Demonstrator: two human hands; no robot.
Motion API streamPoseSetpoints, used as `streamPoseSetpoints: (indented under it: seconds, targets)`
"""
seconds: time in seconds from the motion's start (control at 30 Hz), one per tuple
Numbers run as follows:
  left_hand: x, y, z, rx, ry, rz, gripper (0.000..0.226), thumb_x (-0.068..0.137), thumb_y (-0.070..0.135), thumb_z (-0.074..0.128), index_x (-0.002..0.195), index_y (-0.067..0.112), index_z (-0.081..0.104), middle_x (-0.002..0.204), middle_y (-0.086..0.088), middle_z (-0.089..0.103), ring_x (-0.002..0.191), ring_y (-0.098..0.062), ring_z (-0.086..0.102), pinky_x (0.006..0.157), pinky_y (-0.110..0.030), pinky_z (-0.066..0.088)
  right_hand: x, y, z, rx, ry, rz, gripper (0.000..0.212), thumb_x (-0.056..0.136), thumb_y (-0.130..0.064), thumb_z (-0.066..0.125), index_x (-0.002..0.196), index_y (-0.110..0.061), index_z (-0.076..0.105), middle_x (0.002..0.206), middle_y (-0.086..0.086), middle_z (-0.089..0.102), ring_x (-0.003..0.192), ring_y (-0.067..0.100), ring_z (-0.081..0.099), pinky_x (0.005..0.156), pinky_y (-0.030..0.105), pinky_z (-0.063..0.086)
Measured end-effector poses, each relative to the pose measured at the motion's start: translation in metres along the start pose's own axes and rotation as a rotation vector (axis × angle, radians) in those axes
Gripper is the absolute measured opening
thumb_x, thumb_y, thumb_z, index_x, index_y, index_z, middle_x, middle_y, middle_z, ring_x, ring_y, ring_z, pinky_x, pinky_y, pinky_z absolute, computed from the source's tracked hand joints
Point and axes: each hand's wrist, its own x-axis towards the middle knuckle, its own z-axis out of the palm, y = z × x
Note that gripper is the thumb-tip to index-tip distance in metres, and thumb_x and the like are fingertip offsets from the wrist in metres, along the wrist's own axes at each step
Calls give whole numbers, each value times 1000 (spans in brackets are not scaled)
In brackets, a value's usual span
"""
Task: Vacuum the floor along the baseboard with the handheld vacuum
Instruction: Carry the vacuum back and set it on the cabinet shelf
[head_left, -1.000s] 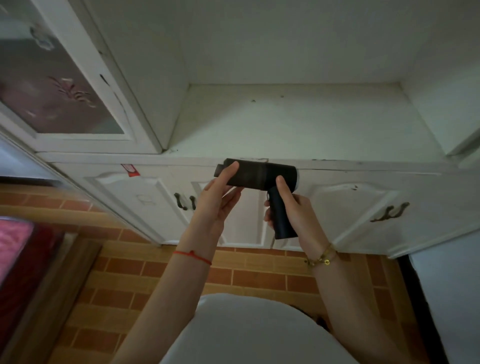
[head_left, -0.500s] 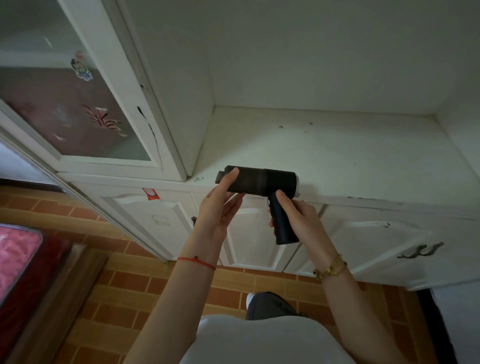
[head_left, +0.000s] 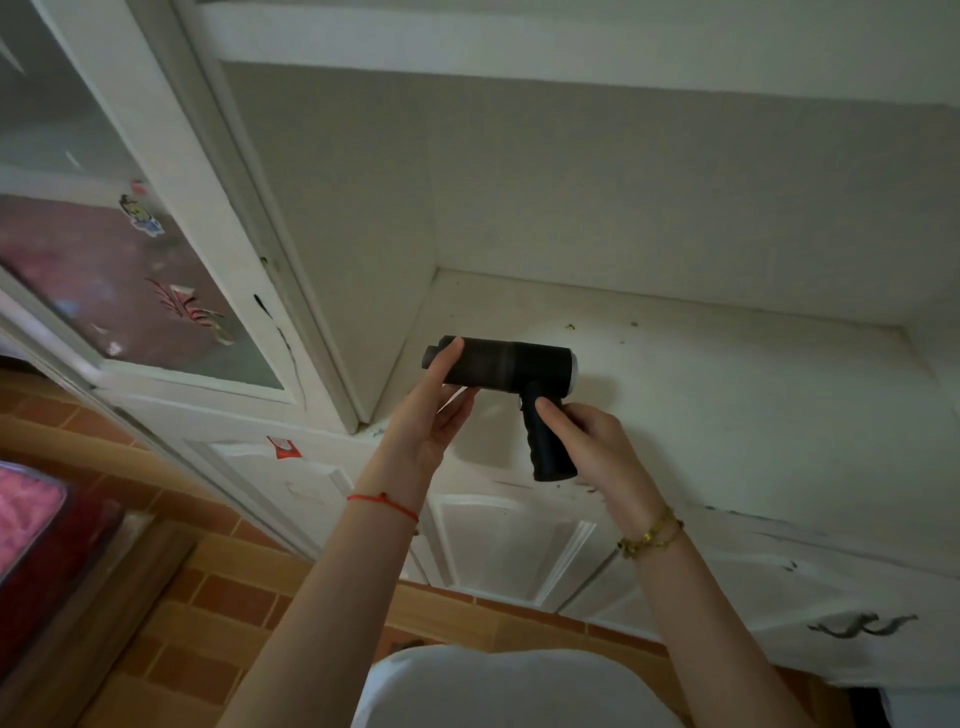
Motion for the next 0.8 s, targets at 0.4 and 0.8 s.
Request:
streamPoseSetpoints:
  seconds: [0.4,0.8]
  targets:
    - [106,46,20,-395,-56,-38,49,92,16,58,136,-1,49,133,-19,54,125,-34,58,109,-46,45,119,-30,15,75,51,69,29,94,-35,60,88,-8,69,87,7,69,78,16,65,72,26,51]
    - [180,52,23,-483,-110,-49,28,94,18,40,110,2,56,114,-14,57,113,-27,54,104,-34,41,216,-31,37,-109,196,95,43,88,-39,67,62,-8,54,74,10,61,73,24,60,53,25,43]
